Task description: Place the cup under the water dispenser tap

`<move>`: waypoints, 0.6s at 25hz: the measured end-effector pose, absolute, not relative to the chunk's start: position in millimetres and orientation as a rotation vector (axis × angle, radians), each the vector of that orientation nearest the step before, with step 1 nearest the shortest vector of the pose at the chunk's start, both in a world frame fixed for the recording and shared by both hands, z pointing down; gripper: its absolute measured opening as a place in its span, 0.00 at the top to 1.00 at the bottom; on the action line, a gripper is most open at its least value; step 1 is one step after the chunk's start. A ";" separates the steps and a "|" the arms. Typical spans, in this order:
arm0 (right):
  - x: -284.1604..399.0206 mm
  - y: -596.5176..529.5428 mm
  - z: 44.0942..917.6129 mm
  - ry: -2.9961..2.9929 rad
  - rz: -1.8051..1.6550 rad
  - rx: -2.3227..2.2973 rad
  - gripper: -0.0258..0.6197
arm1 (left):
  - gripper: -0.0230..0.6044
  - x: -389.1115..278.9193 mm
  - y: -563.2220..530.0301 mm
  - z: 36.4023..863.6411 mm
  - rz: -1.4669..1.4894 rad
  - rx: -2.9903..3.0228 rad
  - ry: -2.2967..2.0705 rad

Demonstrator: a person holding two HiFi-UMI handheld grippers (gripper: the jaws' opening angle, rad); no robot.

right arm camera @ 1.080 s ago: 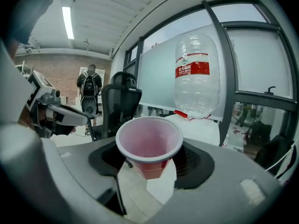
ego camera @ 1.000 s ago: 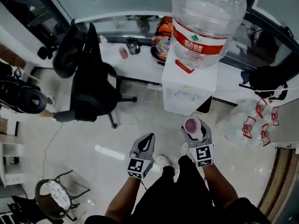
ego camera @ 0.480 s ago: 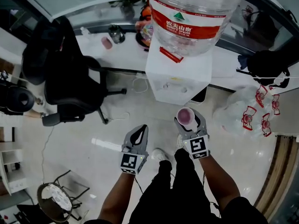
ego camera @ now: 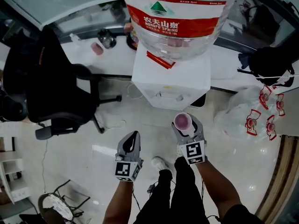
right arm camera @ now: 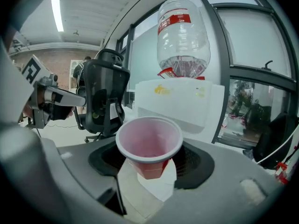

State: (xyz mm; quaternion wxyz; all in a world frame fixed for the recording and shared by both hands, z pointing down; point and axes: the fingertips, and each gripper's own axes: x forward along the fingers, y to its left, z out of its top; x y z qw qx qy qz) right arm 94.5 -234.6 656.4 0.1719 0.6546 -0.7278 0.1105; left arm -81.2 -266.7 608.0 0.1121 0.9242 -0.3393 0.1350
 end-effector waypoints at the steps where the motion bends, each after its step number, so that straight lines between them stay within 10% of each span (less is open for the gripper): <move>1: 97.6 -236.7 666.1 -2.059 0.322 1.861 0.51 | 0.94 -79.7 -269.1 613.8 0.377 2.717 -1.005; 15: 125.3 -280.3 783.6 -2.020 0.361 1.804 0.51 | 0.94 -39.3 -266.1 683.8 0.381 2.774 -0.937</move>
